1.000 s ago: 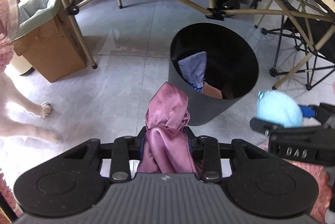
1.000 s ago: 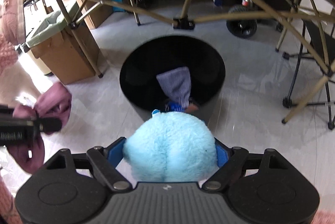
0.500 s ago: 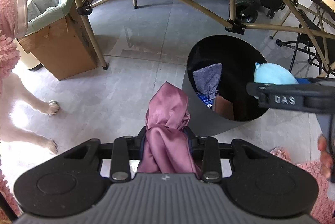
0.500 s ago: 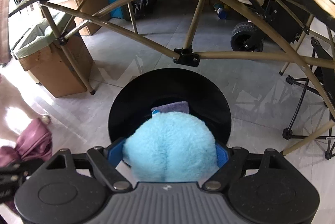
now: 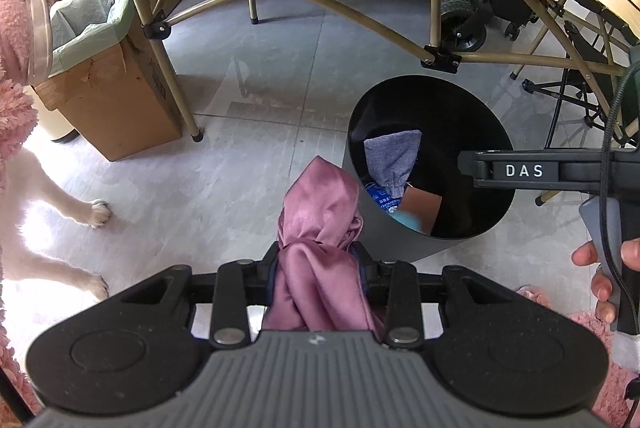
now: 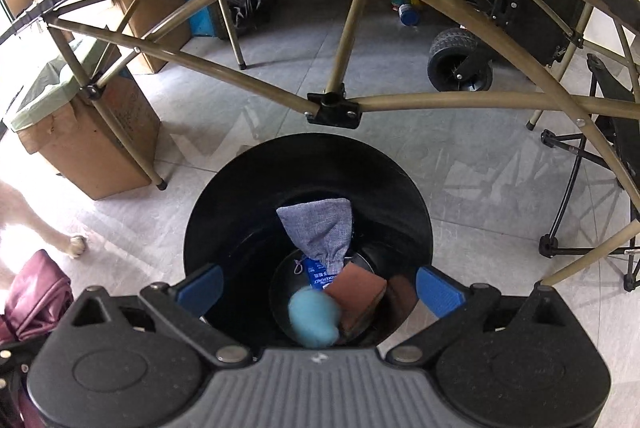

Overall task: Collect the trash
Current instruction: 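Lower the blue toy into the bin and open the right gripper, then move the left tool over the bin while right tool withdraws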

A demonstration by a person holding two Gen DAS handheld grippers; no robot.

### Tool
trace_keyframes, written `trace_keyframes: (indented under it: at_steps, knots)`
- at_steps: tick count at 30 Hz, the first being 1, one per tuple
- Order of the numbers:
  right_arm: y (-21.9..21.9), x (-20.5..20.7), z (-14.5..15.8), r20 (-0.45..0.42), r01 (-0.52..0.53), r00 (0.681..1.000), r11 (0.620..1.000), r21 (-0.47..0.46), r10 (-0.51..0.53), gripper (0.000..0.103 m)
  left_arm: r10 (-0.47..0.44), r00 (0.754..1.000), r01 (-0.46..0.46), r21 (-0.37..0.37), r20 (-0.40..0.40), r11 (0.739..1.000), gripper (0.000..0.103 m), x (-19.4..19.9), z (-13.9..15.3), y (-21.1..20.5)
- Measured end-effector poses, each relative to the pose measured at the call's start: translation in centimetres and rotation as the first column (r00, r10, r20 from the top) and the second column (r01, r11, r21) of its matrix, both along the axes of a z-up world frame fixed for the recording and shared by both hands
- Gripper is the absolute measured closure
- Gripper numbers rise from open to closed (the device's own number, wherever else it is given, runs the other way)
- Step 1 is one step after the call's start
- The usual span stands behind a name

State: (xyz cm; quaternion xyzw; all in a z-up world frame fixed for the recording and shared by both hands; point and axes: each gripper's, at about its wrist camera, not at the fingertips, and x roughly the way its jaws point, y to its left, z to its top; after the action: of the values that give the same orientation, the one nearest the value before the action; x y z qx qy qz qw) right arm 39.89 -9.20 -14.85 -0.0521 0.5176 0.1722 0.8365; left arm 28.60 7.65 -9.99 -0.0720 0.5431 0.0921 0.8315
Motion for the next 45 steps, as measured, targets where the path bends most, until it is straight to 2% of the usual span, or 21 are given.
trace_keyframes:
  at_steps: [17, 28, 40, 45]
  knots:
    - [-5.5, -0.7, 1.5, 0.055, 0.126, 0.990, 0.992, 0.007, -0.126, 0.000, -0.084, 0.996, 0.084, 0.011, 0.042, 0.996, 0.068, 3.2, 1.5, -3.7]
    - [-10.8, -1.6, 3.6, 0.111, 0.267, 0.956, 0.961, 0.066, -0.273, 0.000, -0.154, 0.985, 0.154, 0.004, 0.072, 0.988, 0.068, 7.0, 2.3, -7.8]
    - [-16.2, -2.6, 5.0, 0.120, 0.417, 0.892, 0.896, 0.155, -0.436, 0.000, -0.151, 0.988, 0.152, -0.017, 0.024, 0.988, 0.068, 11.3, -0.7, -9.7]
    - [-17.1, -2.9, 5.0, 0.116, 0.442, 0.879, 0.882, 0.163, -0.462, 0.000, -0.143, 0.990, 0.143, -0.019, 0.007, 0.990, 0.068, 12.7, -2.3, -10.3]
